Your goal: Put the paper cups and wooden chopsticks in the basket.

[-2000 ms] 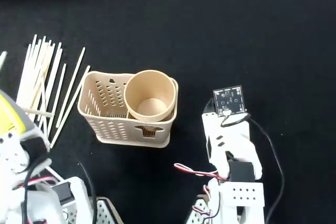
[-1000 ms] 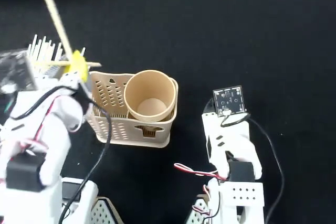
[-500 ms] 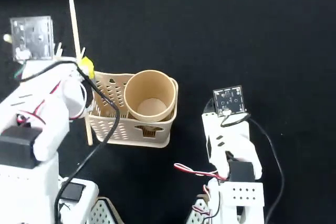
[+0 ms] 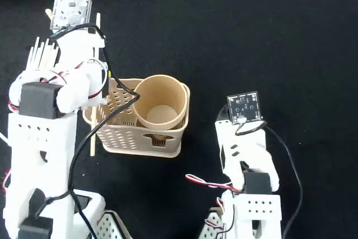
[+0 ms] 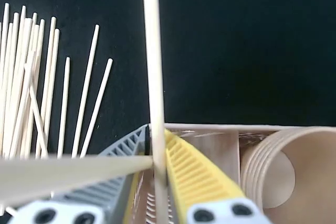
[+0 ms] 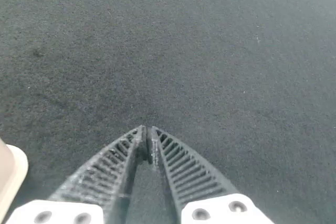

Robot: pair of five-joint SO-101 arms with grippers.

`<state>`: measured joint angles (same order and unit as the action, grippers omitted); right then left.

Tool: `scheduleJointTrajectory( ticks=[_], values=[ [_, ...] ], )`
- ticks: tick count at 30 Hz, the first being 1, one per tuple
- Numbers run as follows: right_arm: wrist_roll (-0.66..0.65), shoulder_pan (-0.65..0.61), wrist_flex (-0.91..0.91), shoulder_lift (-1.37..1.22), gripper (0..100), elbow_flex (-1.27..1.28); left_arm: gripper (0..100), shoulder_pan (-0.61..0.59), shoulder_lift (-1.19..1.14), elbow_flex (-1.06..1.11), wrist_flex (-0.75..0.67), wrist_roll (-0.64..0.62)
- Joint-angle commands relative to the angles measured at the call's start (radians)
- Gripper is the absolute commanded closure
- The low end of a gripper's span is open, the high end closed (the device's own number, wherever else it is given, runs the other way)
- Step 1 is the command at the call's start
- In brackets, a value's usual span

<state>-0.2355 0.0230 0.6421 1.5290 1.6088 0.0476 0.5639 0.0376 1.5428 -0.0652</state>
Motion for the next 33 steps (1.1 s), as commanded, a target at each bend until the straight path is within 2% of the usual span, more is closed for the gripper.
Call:
scheduleJointTrajectory(
  ticks=[1,3,8,14,22,28,33],
  values=[
    [-0.009,-0.003,-0.015,0.008,98.5,-0.010,97,0.012,0.077,0.016,0.000,0.014],
    [-0.009,-0.003,-0.015,0.008,98.5,-0.010,92,0.012,0.124,0.045,-0.003,0.032],
    [-0.009,-0.003,-0.015,0.008,98.5,-0.010,73,0.004,0.181,0.108,-0.005,0.029],
    [-0.009,-0.003,-0.015,0.008,98.5,-0.010,79,0.004,0.127,0.114,-0.005,0.034],
    [-0.009,-0.003,-0.015,0.008,98.5,-0.010,79,0.005,0.066,0.094,0.000,0.037],
    [-0.009,-0.003,-0.015,0.008,98.5,-0.010,80,0.012,0.051,-0.085,0.080,0.037],
    [-0.009,-0.003,-0.015,0.008,98.5,-0.010,80,0.005,-0.049,-0.025,0.086,0.037]
  ],
)
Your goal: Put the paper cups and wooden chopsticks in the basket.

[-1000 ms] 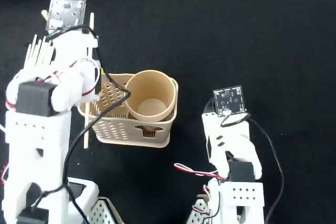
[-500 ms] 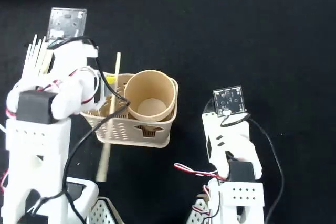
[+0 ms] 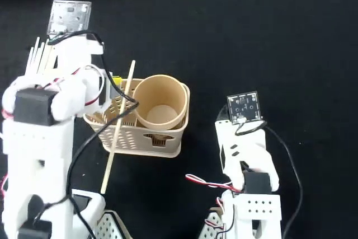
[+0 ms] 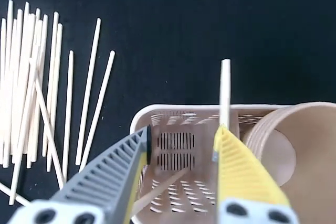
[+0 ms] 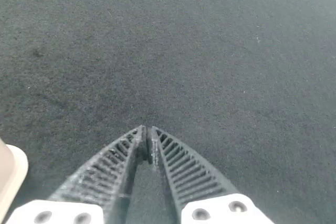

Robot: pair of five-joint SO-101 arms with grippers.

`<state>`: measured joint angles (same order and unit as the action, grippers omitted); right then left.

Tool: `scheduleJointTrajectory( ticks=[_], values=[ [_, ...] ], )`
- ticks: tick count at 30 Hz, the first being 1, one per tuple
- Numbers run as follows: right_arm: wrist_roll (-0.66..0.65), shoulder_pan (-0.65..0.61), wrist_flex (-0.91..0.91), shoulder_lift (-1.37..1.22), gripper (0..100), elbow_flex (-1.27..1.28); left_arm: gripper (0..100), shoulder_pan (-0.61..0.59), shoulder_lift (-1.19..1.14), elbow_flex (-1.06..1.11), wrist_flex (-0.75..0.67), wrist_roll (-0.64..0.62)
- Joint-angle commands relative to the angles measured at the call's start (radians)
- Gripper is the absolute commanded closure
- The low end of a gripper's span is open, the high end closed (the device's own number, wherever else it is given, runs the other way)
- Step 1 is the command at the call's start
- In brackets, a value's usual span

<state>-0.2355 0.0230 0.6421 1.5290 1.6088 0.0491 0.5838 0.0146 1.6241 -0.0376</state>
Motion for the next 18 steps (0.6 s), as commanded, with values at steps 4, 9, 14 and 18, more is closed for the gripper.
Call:
scheduleJointTrajectory(
  ticks=[4,9,14,18],
  values=[
    [-0.009,-0.003,-0.015,0.008,98.5,-0.010,80,0.013,-0.181,-0.036,0.009,0.011],
    [-0.009,-0.003,-0.015,0.008,98.5,-0.008,80,0.061,-0.253,-0.117,0.046,0.011],
    [-0.009,-0.005,-0.015,0.008,98.5,-0.008,80,0.051,-0.275,-0.130,0.057,0.011],
    [-0.009,-0.005,-0.015,0.008,98.5,-0.008,80,0.051,-0.245,-0.177,0.077,0.011]
  ],
)
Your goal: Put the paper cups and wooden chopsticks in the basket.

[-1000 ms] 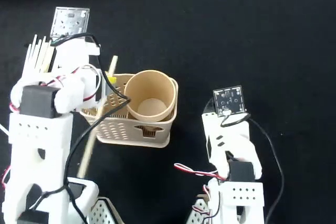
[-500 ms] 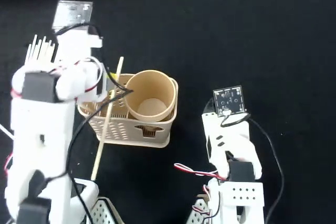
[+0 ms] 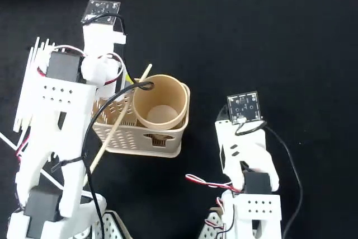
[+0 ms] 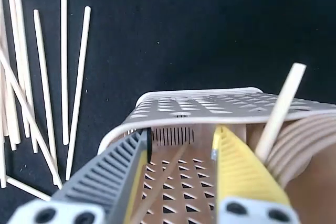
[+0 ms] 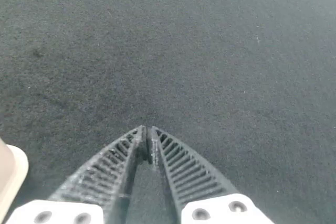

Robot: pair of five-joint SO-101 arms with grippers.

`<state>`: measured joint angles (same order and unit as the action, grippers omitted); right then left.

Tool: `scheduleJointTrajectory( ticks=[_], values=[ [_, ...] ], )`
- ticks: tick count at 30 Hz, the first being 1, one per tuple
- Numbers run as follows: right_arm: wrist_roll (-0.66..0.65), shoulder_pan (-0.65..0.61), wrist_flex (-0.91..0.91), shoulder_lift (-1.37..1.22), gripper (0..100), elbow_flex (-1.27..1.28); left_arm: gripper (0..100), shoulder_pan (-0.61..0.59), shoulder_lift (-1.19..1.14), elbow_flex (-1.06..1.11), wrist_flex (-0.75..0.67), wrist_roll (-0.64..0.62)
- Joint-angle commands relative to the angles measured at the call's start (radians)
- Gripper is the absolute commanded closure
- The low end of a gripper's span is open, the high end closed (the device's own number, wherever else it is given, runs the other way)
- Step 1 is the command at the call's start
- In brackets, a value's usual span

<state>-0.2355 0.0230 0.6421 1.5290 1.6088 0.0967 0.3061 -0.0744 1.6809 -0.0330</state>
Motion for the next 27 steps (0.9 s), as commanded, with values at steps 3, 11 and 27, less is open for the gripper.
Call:
scheduleJointTrajectory(
  ticks=[3,11,27],
  values=[
    [-0.028,-0.008,-0.015,0.008,98.5,-0.005,80,0.002,0.048,-0.148,0.021,0.006],
    [-0.034,-0.008,-0.015,0.008,98.5,-0.005,80,-0.091,0.049,-0.343,0.080,0.006],
    [-0.035,-0.009,-0.015,0.008,98.5,-0.005,80,-0.077,0.189,-0.111,0.083,0.279]
  ],
)
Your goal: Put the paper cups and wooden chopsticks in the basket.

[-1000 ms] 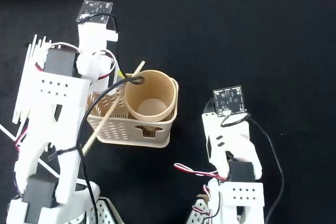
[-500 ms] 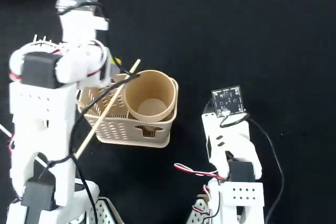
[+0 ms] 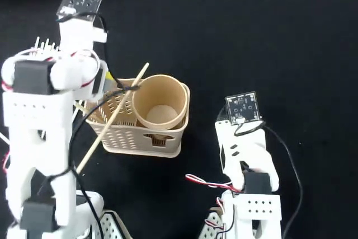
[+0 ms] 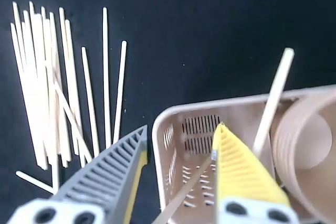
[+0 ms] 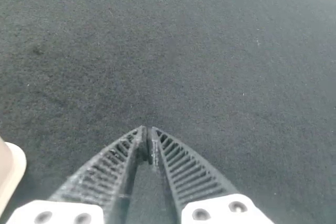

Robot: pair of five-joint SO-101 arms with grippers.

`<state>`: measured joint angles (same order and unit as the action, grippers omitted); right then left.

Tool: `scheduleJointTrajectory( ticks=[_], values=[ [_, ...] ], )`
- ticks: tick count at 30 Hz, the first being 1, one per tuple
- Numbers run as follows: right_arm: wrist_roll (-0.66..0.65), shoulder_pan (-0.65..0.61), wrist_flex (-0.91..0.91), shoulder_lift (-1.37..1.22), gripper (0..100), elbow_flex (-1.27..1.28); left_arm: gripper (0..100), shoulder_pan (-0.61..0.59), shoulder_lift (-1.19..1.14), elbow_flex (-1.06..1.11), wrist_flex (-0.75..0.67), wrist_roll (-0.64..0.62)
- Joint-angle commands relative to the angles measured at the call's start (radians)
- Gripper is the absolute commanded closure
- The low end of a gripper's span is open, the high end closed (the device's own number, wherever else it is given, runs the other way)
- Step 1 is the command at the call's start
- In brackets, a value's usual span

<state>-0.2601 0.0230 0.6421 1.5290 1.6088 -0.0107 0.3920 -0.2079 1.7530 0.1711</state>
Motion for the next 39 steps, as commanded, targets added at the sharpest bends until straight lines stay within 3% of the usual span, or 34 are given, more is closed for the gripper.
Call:
scheduleJointTrajectory(
  ticks=[1,5,12,29,36,39],
  values=[
    [-0.011,-0.009,-0.015,0.008,98.5,-0.005,80,0.033,0.135,0.038,0.011,0.087],
    [-0.011,-0.009,-0.015,0.008,98.5,-0.005,80,0.045,0.221,0.097,0.011,0.095],
    [-0.011,-0.009,-0.015,0.008,98.5,-0.005,80,0.170,0.221,0.205,0.009,0.097],
    [-0.011,-0.009,-0.015,0.008,98.5,-0.005,80,0.179,0.221,0.418,-0.068,0.138],
    [-0.011,-0.009,-0.015,0.008,98.5,-0.005,97,0.180,0.224,0.360,-0.068,0.138],
    [-0.011,-0.009,-0.015,0.008,98.5,-0.005,97,0.180,0.232,0.346,-0.068,0.110]
  ],
)
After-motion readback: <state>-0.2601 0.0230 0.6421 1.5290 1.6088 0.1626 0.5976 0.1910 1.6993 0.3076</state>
